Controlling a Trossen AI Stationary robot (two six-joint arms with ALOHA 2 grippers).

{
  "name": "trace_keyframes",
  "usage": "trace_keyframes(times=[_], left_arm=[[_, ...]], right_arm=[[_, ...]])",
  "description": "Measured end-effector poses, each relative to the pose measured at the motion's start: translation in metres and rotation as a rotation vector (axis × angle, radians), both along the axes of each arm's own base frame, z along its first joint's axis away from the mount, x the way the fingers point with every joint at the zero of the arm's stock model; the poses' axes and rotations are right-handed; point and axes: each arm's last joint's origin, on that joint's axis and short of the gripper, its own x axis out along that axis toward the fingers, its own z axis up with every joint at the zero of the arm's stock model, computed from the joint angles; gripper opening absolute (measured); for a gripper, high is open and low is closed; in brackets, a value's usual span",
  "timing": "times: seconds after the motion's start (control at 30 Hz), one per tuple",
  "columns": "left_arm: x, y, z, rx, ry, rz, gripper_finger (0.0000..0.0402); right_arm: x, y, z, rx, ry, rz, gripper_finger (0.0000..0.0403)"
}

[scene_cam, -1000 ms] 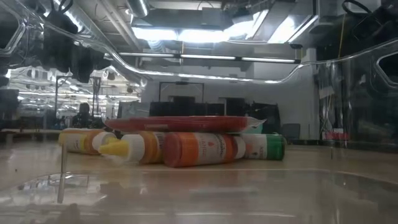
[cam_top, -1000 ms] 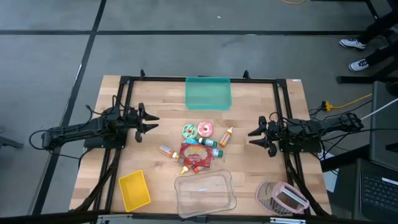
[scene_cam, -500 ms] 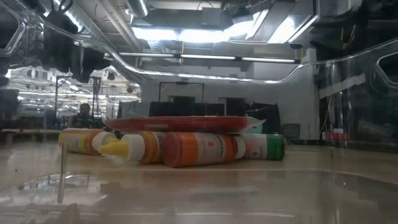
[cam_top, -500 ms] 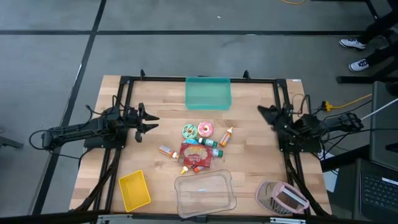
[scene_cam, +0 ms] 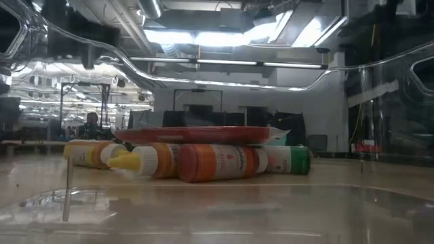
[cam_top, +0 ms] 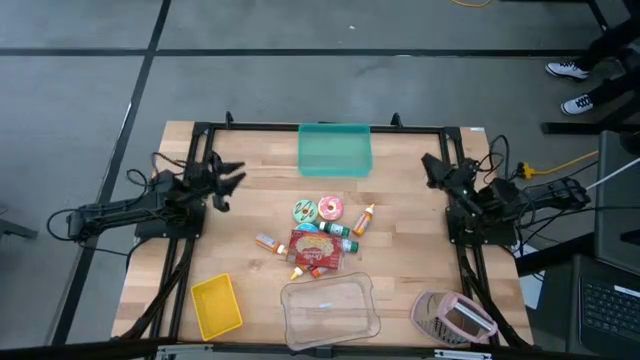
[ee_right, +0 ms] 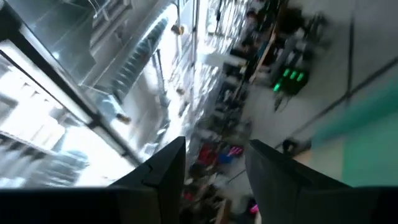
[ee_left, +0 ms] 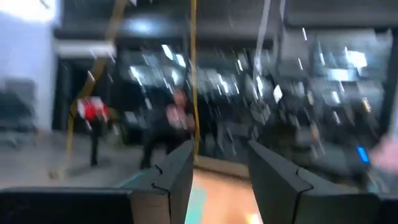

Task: Pick & Place Food Item
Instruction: Put the red popcorn bag into the blue bin

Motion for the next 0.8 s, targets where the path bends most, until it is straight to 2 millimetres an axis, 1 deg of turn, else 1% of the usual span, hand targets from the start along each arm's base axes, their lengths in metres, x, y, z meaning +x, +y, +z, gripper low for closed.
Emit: trace_keyframes(times=[0.07, 0.17, 0.27, 0.37, 0.47, 0.6, 0.67, 0.73, 0.8], left_arm=[[-0.004, 0.000, 0.008, 0.010, -0.090, 0.034, 0.0143], [-0.007, 0.000, 0.014, 0.018, -0.160, 0.048, 0.0143], [-0.012, -0.002, 0.022, 0.000, -0.280, 0.012, 0.0143], [-0.017, -0.003, 0.029, -0.028, -0.393, -0.025, 0.0143], [-0.021, -0.004, 0.033, -0.062, -0.471, -0.063, 0.0143], [-0.023, -0.004, 0.035, -0.118, -0.525, -0.055, 0.0143], [-0.024, -0.002, 0.035, -0.189, -0.563, -0.036, 0.0143], [-0.024, -0.002, 0.035, -0.220, -0.578, -0.036, 0.0143], [-0.023, -0.002, 0.035, -0.244, -0.588, -0.086, 0.0143]], right_arm=[[0.006, 0.001, 0.013, -0.072, 0.100, -0.059, 0.0166], [0.018, 0.001, 0.035, -0.193, 0.239, -0.134, 0.0166], [0.033, 0.001, 0.051, -0.265, 0.390, -0.238, 0.0166], [0.044, -0.001, 0.066, -0.324, 0.557, -0.376, 0.0166], [0.054, -0.001, 0.078, -0.383, 0.708, -0.464, 0.0166], [0.061, -0.003, 0.091, -0.401, 0.752, -0.499, 0.0166], [0.064, -0.003, 0.092, -0.421, 0.759, -0.489, 0.0166], [0.065, -0.003, 0.093, -0.435, 0.750, -0.473, 0.0166], [0.065, -0.003, 0.093, -0.444, 0.743, -0.461, 0.0166]])
